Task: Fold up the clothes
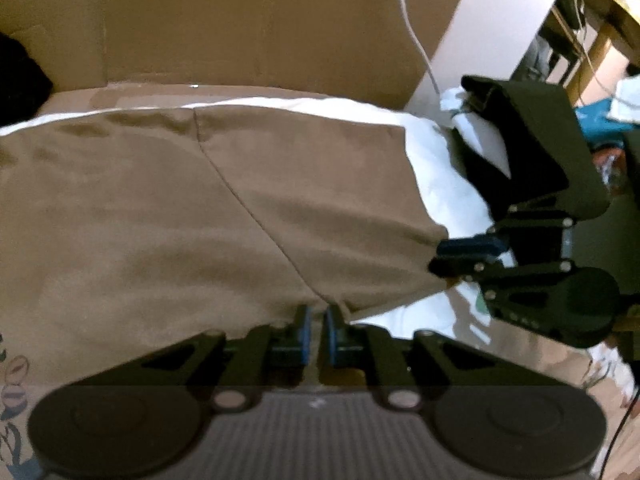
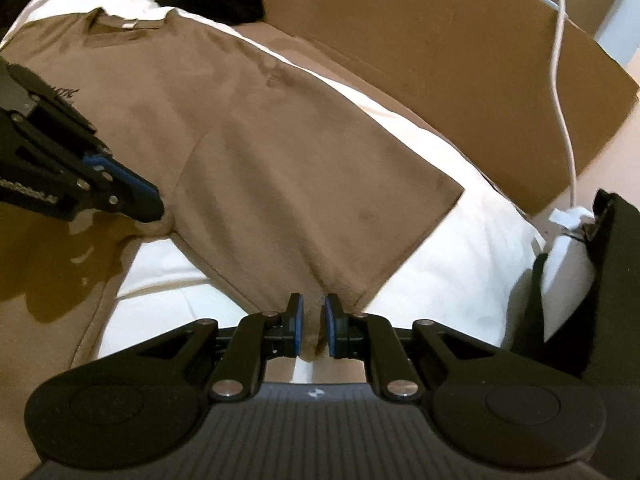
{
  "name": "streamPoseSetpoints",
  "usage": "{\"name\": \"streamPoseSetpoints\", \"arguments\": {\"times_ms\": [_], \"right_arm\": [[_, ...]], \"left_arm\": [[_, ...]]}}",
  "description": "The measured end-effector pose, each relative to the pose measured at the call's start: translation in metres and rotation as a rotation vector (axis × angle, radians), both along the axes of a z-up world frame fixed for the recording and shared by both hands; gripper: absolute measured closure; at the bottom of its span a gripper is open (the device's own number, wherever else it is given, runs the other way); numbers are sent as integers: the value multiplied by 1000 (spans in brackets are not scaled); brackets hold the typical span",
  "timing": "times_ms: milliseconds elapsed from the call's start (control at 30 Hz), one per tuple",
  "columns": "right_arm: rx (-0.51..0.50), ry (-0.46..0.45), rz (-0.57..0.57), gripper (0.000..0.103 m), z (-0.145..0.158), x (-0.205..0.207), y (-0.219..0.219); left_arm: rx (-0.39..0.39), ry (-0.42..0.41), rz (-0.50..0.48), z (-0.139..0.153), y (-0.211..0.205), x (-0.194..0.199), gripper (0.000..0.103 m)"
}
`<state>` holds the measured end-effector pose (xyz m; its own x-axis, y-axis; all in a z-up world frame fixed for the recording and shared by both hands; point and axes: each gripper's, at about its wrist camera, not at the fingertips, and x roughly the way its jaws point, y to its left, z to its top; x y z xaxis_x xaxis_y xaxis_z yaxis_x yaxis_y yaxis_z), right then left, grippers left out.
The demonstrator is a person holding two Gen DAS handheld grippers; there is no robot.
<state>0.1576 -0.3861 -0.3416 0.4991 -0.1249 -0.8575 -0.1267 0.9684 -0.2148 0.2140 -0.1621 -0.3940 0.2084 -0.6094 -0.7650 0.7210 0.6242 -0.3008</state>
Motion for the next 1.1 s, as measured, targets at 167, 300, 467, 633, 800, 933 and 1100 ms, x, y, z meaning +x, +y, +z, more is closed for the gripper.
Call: {"name": "streamPoseSetpoints", "arguments": {"times_ms": [167,300,467,633,800,933,1100], "right_arm": [[-51,10,-9,89,1,-2,3],[4,-2,-73,88,13,-5,-2],[50,-46,-47,73,39,-15,5],[106,-37,30,63,88,-15,8],[97,-76,66,59,153,-22,9],[92,-133,55,55,201,-28,5],[86,-186,44,54,245,-33,3]], "left_arm": [[-8,16,37,4,9,-1,70],[-21,-5,57,20,26,-9,42],[-3,-14,83,46,49,-19,42],[39,-23,120,98,76,-28,42],[57,-85,129,164,107,-33,42],[46,-133,188,206,139,-39,42],[64,-175,238,246,182,-55,42]]}}
